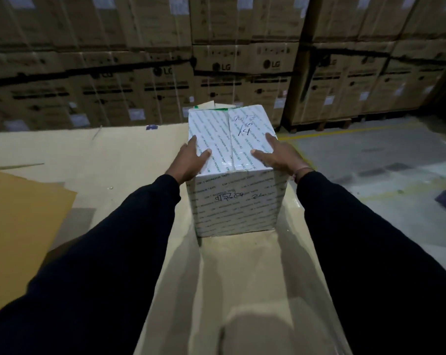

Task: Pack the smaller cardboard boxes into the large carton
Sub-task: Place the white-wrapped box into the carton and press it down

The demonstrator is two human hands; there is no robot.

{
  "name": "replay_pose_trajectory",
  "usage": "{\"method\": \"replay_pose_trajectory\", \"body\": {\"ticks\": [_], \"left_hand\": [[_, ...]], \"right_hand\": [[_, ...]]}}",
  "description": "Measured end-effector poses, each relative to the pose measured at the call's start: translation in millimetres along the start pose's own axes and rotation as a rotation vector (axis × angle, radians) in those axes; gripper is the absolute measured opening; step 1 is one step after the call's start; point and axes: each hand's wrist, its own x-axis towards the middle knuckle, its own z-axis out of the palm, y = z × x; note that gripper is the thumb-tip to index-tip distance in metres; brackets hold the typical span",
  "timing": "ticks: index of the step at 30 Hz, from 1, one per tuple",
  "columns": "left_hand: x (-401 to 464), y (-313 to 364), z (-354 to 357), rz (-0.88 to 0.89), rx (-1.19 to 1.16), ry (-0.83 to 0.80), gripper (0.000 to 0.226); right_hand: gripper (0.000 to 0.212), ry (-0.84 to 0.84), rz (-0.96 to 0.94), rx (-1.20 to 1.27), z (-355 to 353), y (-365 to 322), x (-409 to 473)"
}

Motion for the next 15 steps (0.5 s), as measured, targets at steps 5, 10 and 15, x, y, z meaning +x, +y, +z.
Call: {"method": "replay_pose_trajectory", "body": {"ticks": [5,10,15], "left_hand": [[-8.5,5.1,2.5,-0.007,-0.061,0.012,0.082],[-27.4,10.3,0.9,0.064,-0.136,-0.039,0.078],[-62.4,13.5,-2.1,0.145,-0.081,-0.023,0.081]], "right_hand": [[0.104,0.006,-0.051,0.158,1.7,14.1,5.9],[0.106,0.01,-0.182,0.168,0.6,16.1,-15.7],[0.107,0.064,-0.234,0.116,4.8,9.6,-60.6]]}}
